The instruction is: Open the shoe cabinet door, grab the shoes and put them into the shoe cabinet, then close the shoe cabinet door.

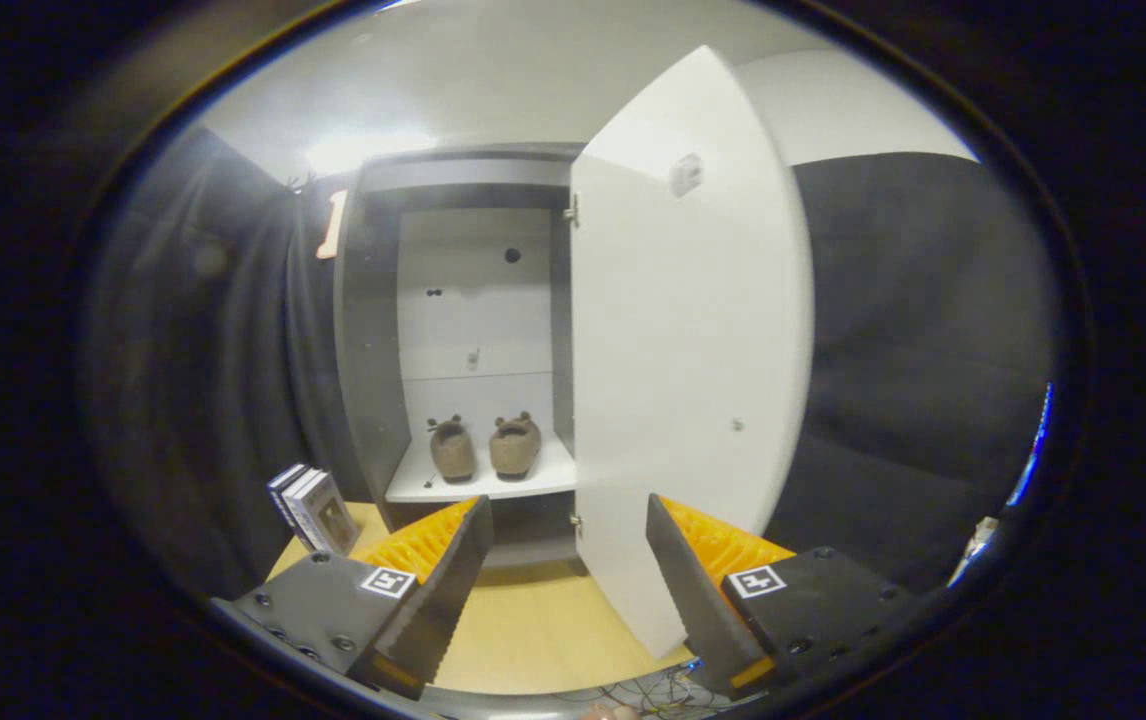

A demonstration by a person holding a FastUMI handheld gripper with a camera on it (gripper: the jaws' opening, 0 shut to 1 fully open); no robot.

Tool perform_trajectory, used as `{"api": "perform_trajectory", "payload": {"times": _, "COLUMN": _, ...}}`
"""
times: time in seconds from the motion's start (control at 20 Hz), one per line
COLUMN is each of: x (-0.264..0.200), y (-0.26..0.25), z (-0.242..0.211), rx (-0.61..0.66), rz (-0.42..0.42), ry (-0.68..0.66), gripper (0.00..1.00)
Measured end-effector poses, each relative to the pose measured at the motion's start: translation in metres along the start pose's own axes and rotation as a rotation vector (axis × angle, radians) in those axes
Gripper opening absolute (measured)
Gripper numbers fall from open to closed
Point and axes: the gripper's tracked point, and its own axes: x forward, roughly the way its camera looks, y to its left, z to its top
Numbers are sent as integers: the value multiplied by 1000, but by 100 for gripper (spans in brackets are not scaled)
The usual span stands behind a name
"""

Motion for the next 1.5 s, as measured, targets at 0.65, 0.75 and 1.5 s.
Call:
{"api": "perform_trajectory", "payload": {"times": 0.65, "x": 71, "y": -196, "z": 30, "rx": -60, "rz": -39, "ry": -56, "gripper": 94}}
{"api": "perform_trajectory", "payload": {"times": 0.75, "x": 96, "y": -190, "z": 35, "rx": -69, "rz": 27, "ry": -86, "gripper": 94}}
{"api": "perform_trajectory", "payload": {"times": 1.5, "x": 127, "y": -130, "z": 33, "rx": -70, "rz": 270, "ry": -117, "gripper": 93}}
